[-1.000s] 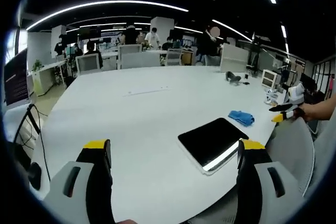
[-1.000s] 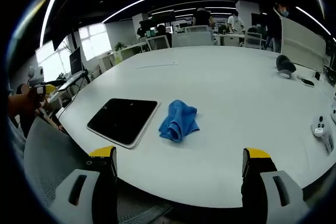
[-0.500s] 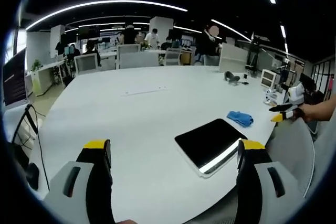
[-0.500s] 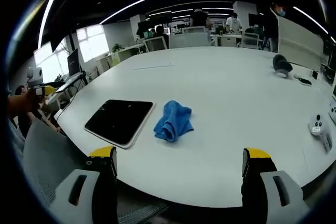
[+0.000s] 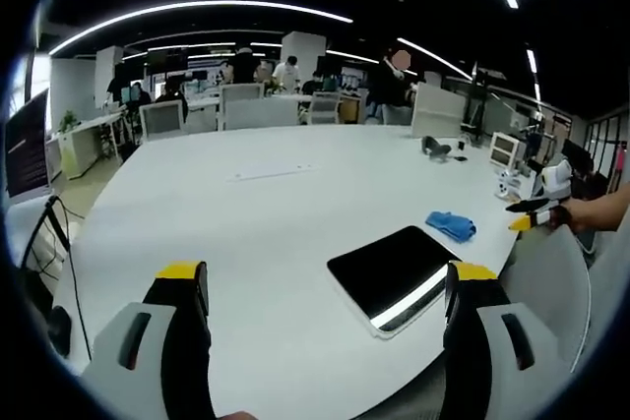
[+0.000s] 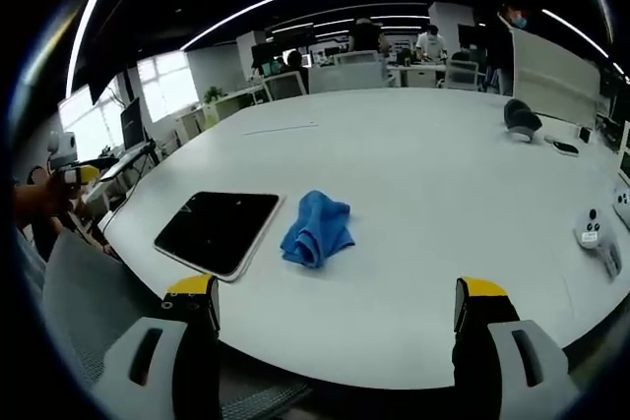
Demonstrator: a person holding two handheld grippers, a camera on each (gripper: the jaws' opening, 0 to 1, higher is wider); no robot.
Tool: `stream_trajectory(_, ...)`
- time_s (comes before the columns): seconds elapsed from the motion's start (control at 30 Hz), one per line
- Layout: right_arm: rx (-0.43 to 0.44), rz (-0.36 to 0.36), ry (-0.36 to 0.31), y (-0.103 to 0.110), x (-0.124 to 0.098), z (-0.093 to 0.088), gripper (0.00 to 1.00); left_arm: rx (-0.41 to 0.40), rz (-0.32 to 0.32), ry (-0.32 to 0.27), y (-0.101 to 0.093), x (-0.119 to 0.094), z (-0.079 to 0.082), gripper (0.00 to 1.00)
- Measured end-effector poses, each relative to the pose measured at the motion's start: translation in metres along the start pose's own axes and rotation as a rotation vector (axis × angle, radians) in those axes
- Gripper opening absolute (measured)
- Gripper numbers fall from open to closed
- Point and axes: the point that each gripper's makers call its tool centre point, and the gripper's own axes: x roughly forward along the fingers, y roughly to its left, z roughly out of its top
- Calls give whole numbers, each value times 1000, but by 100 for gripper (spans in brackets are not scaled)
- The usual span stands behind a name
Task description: Wipe the mirror surface with the cleaning cloth until all visible marks leave the cleaned area.
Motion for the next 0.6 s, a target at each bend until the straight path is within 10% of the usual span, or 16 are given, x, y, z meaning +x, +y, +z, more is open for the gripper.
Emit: stream_trajectory(0.6, -20, 1, -21, 2, 2, 16, 99, 31, -14, 29, -9, 9, -12, 99)
